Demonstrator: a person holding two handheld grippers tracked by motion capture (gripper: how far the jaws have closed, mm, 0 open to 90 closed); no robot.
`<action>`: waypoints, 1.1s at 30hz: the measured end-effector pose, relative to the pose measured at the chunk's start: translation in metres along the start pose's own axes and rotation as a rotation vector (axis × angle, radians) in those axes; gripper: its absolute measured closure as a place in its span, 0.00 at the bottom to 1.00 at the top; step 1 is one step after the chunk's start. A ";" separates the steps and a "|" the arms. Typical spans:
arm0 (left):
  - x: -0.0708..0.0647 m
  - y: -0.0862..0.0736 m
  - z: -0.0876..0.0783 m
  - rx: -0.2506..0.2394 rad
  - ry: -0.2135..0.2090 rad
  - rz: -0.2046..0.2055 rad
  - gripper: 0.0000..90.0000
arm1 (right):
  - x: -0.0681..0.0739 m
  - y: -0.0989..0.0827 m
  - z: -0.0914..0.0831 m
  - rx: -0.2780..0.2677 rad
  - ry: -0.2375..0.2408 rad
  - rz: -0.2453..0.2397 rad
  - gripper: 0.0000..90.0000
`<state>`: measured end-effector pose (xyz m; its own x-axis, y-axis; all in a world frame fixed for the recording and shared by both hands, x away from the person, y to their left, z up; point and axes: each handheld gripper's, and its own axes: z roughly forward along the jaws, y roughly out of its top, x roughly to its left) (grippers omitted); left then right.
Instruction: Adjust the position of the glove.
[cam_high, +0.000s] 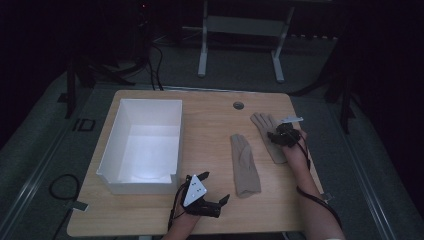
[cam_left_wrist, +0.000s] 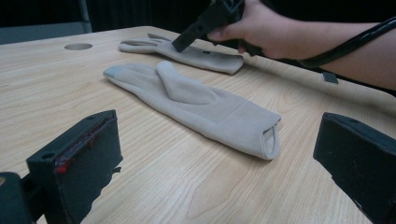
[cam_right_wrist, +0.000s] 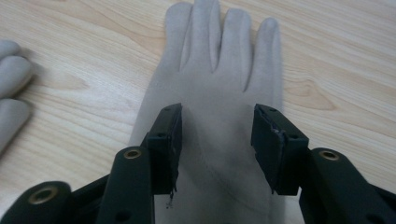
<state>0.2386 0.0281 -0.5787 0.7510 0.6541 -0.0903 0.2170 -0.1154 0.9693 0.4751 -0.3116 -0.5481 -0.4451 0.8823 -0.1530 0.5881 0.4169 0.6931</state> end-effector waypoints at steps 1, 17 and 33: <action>0.000 0.000 0.000 0.000 0.000 0.001 0.01 | 0.000 -0.002 0.003 0.006 -0.007 -0.016 0.59; 0.000 0.000 0.000 0.003 0.002 0.006 0.01 | -0.003 0.001 -0.035 -0.074 0.013 0.221 0.92; -0.001 0.000 0.001 0.008 0.010 0.010 0.01 | 0.014 -0.027 -0.136 -0.193 -0.082 0.333 0.92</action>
<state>0.2384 0.0266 -0.5784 0.7472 0.6600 -0.0781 0.2143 -0.1279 0.9684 0.3617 -0.3405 -0.4733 -0.1914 0.9801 0.0521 0.5498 0.0630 0.8329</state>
